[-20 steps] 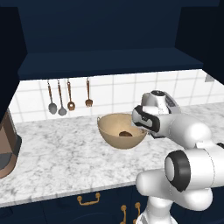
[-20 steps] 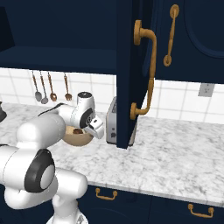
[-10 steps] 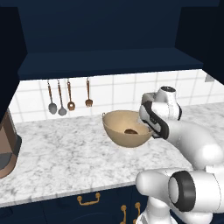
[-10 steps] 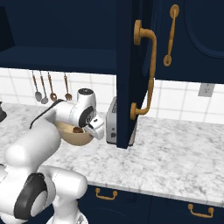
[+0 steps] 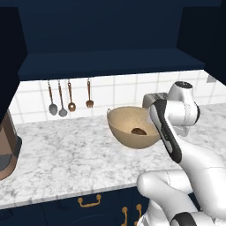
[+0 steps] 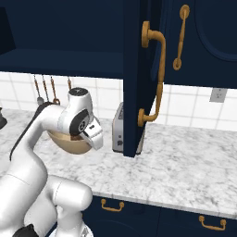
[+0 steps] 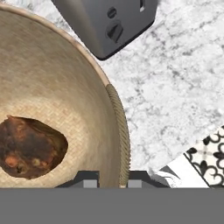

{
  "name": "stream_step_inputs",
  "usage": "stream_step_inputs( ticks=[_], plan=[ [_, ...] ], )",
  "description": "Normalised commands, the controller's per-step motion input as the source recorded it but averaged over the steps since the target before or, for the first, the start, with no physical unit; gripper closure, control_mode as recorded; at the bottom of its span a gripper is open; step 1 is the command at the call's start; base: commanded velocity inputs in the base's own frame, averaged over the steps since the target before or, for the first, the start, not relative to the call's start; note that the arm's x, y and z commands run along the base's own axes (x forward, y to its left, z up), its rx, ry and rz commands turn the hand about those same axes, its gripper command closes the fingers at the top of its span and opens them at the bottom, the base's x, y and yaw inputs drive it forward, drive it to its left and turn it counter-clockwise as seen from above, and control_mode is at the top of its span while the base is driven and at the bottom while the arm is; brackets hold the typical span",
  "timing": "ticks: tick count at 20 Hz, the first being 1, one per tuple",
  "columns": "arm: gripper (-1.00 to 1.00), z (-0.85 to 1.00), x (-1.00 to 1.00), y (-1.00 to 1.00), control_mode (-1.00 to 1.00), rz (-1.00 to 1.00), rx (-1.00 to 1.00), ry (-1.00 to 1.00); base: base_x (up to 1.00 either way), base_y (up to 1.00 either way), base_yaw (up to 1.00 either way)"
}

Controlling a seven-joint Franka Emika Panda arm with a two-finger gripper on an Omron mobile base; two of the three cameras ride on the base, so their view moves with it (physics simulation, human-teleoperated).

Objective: Open the cabinet, pick up the bread from the cabinet and place it in the basket. Then move the basket to the dining counter.

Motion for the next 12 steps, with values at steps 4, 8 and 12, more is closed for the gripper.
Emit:
stream_step_inputs(
  ticks=[4,8,12],
  plan=[
    [1.00,0.52,-0.70,0.00,-1.00,-0.08,-0.04,0.03,0.00,0.00,0.00],
    [1.00,0.31,-0.52,-0.08,-1.00,-0.07,-0.04,0.04,0.00,0.00,0.00],
    [1.00,0.25,-0.26,0.00,-1.00,-0.06,-0.07,0.05,0.00,0.00,0.00]
  ],
)
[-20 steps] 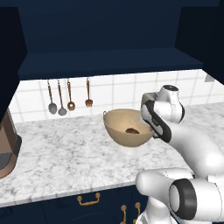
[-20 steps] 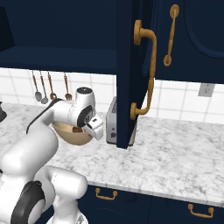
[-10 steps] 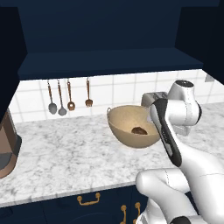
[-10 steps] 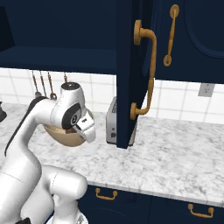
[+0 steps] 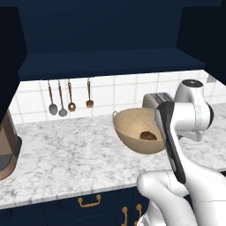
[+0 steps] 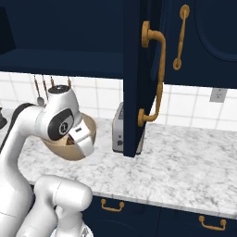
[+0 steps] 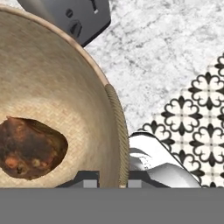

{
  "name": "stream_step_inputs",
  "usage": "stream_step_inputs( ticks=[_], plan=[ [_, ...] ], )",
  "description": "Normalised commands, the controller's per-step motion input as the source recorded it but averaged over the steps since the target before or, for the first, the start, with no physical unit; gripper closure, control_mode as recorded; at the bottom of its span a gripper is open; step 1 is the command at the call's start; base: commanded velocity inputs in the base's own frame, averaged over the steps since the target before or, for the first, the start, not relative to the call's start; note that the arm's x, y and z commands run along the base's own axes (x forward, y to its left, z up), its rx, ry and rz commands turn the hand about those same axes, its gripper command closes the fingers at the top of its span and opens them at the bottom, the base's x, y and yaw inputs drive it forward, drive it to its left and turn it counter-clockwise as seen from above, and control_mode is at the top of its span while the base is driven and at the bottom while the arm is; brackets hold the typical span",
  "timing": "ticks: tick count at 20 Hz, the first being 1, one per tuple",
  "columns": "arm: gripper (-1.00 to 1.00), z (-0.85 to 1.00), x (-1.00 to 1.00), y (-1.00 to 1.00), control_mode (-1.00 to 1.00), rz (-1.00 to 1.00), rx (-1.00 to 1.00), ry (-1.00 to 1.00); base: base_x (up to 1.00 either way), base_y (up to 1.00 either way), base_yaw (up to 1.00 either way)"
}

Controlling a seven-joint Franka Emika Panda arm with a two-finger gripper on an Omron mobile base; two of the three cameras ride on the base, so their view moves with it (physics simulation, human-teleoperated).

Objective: Open the cabinet, pick up the bread from the cabinet and place it in the basket. Then move the basket to the dining counter.

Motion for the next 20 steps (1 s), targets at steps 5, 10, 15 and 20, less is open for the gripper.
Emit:
stream_step_inputs(
  ticks=[5,10,15,20],
  plan=[
    [1.00,0.46,0.00,0.00,-1.00,-0.01,-0.01,0.03,0.00,0.00,0.00],
    [1.00,0.44,0.00,0.00,-1.00,0.00,0.00,0.00,0.00,0.00,0.00],
    [1.00,0.20,0.00,-0.01,-1.00,0.00,0.00,0.00,0.00,0.00,0.00],
    [1.00,0.00,0.00,0.00,1.00,0.00,0.00,0.00,0.00,-0.01,0.00]
  ],
)
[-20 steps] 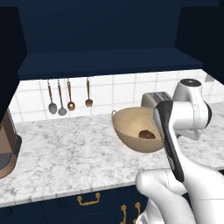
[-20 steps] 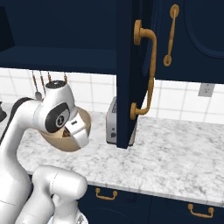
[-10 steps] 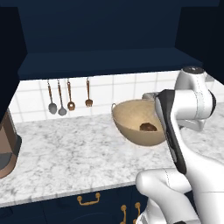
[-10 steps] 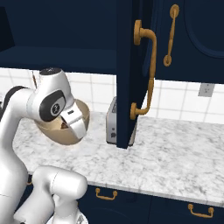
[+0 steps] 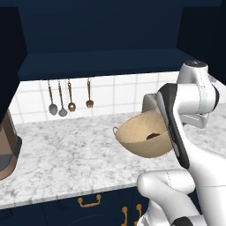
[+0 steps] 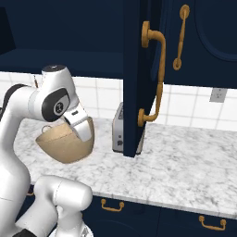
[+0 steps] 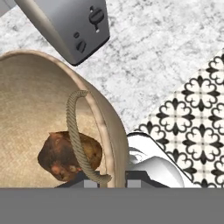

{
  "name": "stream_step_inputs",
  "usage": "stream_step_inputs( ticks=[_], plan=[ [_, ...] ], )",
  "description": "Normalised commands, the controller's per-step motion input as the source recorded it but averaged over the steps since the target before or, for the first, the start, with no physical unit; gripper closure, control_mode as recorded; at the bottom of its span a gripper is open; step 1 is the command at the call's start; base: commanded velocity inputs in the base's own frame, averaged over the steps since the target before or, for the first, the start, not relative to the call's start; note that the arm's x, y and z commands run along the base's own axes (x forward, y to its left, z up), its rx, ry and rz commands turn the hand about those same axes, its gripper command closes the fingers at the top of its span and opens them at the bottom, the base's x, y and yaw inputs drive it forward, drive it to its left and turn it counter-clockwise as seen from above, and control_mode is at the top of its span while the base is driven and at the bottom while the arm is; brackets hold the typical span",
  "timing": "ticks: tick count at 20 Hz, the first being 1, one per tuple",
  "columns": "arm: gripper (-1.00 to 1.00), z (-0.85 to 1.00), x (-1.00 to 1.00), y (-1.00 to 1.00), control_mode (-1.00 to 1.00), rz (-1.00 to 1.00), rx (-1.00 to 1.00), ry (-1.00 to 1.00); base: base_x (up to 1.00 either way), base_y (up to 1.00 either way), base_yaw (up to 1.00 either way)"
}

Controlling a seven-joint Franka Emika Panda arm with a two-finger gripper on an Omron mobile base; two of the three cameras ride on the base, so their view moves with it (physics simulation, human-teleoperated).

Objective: Open the cabinet, pick up the bread from the cabinet and place it in the basket. Then move the basket to the dining counter.

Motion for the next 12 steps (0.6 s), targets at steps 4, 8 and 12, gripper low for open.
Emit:
stream_step_inputs(
  ticks=[4,8,12],
  plan=[
    [1.00,0.00,0.00,0.00,1.00,0.00,0.00,0.00,-0.01,0.00,-0.01],
    [1.00,0.00,0.00,0.00,1.00,0.00,0.00,0.00,-0.42,0.00,-0.01],
    [1.00,0.00,0.00,0.00,1.00,0.00,0.00,0.00,-0.72,0.00,0.00]
  ],
)
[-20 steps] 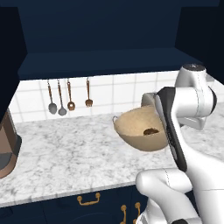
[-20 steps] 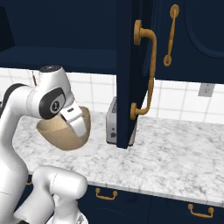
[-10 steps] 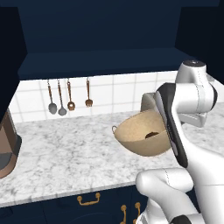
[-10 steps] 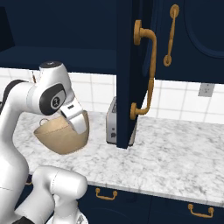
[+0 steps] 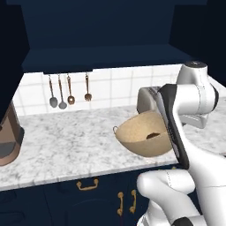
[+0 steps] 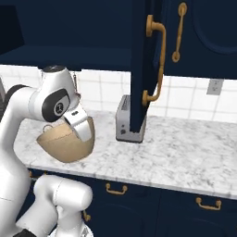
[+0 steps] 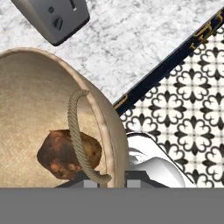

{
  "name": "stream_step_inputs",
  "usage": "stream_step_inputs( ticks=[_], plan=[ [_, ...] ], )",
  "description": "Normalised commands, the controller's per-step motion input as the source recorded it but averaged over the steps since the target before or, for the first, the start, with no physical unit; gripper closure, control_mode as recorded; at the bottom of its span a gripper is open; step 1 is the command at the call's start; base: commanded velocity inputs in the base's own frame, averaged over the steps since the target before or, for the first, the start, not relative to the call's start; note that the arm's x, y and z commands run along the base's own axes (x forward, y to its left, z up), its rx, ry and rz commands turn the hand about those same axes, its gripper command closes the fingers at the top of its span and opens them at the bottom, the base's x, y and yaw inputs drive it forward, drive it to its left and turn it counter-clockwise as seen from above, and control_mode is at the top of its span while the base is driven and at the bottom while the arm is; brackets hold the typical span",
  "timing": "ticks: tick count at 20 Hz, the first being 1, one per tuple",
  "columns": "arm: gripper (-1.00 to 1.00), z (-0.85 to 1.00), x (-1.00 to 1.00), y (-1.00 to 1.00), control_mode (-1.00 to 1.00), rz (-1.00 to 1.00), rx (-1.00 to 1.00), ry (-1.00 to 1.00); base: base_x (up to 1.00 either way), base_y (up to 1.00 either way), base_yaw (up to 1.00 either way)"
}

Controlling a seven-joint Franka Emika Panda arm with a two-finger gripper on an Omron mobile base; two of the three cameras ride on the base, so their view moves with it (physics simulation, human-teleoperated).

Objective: Open the cabinet, pick up the bread from the cabinet and place it in the basket. Then move the basket to the dining counter.

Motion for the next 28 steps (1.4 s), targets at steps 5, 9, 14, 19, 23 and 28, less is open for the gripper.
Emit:
stream_step_inputs(
  ticks=[5,9,14,19,23,28],
  plan=[
    [1.00,0.00,0.00,0.00,1.00,0.00,0.00,0.00,-0.36,0.19,0.23],
    [1.00,0.00,0.00,0.00,1.00,0.00,0.00,0.00,0.02,0.51,0.74],
    [1.00,0.00,0.00,0.00,1.00,0.00,0.00,0.00,0.00,0.49,0.87],
    [1.00,0.00,0.00,0.00,1.00,0.00,0.00,0.00,0.00,0.44,0.91],
    [1.00,0.00,0.00,0.00,1.00,0.00,0.00,0.00,0.00,0.43,0.92],
    [1.00,0.00,0.00,0.00,1.00,0.00,0.00,0.00,0.00,0.39,0.93]
  ],
)
